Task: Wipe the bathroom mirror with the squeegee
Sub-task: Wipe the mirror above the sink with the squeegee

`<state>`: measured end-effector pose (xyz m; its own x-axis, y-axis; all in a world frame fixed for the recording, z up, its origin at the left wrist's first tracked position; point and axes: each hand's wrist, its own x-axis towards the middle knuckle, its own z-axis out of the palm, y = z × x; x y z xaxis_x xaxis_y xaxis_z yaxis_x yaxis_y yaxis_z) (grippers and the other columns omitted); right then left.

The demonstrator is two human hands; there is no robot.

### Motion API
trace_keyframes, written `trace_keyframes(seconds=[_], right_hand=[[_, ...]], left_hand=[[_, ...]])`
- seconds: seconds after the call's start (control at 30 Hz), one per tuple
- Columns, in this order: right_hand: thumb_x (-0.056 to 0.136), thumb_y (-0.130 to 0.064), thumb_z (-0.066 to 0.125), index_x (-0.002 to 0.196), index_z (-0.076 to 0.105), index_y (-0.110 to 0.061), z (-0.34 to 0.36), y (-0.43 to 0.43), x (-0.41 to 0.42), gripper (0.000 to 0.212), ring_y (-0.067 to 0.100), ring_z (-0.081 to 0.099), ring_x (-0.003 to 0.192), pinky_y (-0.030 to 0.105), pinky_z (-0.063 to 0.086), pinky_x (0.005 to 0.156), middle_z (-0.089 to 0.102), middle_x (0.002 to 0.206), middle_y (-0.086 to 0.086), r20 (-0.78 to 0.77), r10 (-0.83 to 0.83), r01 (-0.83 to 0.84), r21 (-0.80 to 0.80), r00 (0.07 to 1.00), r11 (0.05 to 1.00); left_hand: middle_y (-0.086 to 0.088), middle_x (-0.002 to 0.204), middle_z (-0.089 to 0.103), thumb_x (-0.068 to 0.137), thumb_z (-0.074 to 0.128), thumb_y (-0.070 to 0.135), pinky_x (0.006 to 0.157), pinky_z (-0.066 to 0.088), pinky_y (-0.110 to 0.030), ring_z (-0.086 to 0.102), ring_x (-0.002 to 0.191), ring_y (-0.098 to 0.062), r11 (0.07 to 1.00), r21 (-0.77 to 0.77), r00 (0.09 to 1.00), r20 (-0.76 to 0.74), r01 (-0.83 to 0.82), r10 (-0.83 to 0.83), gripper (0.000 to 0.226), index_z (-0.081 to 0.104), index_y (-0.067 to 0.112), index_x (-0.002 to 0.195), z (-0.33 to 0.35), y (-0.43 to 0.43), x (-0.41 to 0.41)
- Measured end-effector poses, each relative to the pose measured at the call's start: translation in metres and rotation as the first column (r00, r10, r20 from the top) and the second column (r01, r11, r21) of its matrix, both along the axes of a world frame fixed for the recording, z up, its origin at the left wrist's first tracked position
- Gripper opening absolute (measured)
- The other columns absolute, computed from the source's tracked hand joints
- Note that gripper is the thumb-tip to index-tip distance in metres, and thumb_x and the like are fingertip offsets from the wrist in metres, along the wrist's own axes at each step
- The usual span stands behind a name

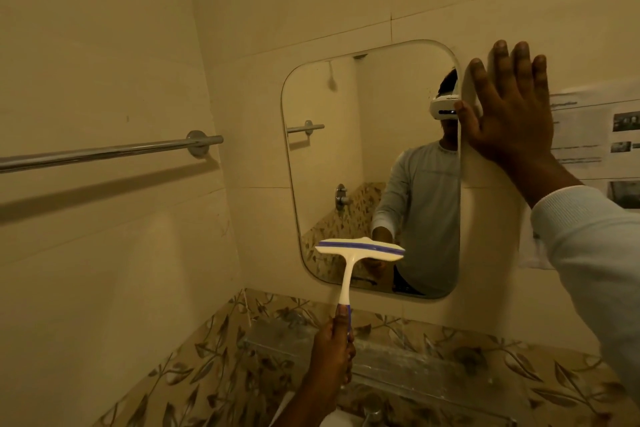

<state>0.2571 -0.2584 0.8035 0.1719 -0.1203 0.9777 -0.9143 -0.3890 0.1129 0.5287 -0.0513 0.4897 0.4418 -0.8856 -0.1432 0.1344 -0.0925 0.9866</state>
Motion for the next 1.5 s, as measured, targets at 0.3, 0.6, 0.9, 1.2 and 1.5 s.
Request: trace_keyframes(seconds=[0.3,0.6,0.9,1.2,1.5], right_hand=[[0.106,-0.063,0.023,0.166,0.011,-0.025,0.000,0.001,0.000,0.073,0.036,-0.001,0.160,0.056,0.003,0.129,0.001,0.174,0.013,-0.001,0.015,-0.015,-0.005,1.000,1.000],[0.105,-0.062,0.025,0.166,0.012,-0.023,0.000,0.000,-0.002,0.073,0.037,-0.001,0.160,0.055,0.003,0.129,0.002,0.174,0.013,-0.007,-0.001,0.001,-0.015,1.000,1.000],[0.104,-0.062,0.025,0.166,0.011,-0.023,0.002,-0.004,-0.004,0.075,0.036,-0.003,0.160,0.055,0.003,0.129,0.000,0.174,0.012,-0.026,-0.030,0.030,-0.014,0.999,0.999],[0.103,-0.063,0.026,0.166,0.010,-0.022,0.002,-0.009,-0.004,0.077,0.034,-0.004,0.161,0.056,0.006,0.129,-0.001,0.174,0.011,-0.033,-0.052,0.051,-0.019,0.998,0.998],[0.103,-0.066,0.023,0.167,0.008,-0.024,0.000,-0.012,-0.003,0.077,0.034,-0.005,0.161,0.056,0.004,0.129,-0.004,0.174,0.010,-0.027,-0.048,0.048,-0.013,0.998,0.999]], left_hand=[[0.004,0.049,0.047,0.100,0.053,0.057,0.042,0.033,-0.022,0.041,0.039,-0.011,0.988,0.124,0.993,0.089,-0.094,0.083,0.053,0.058,0.011,0.073,-0.034,0.012,-0.001],[0.001,0.054,0.046,0.095,0.053,0.063,0.044,0.031,-0.025,0.040,0.043,-0.012,0.995,-0.065,0.993,0.085,-0.078,0.083,0.055,0.059,0.014,0.072,0.019,0.029,-0.024],[0.007,0.056,0.049,0.081,0.046,0.081,0.041,0.033,-0.022,0.039,0.043,-0.007,0.844,-0.534,0.988,0.150,0.048,0.039,0.061,0.058,0.021,0.079,0.231,-0.015,-0.052],[0.010,0.049,0.050,0.097,0.048,0.066,0.038,0.035,-0.018,0.041,0.037,-0.004,0.799,-0.600,0.997,0.071,0.037,0.007,0.051,0.060,0.019,0.080,0.281,-0.063,-0.074],[0.009,0.052,0.058,0.075,0.053,0.077,0.037,0.040,-0.018,0.047,0.040,-0.002,0.789,-0.609,0.996,0.069,0.082,-0.051,0.054,0.068,0.025,0.080,0.259,-0.072,-0.073]])
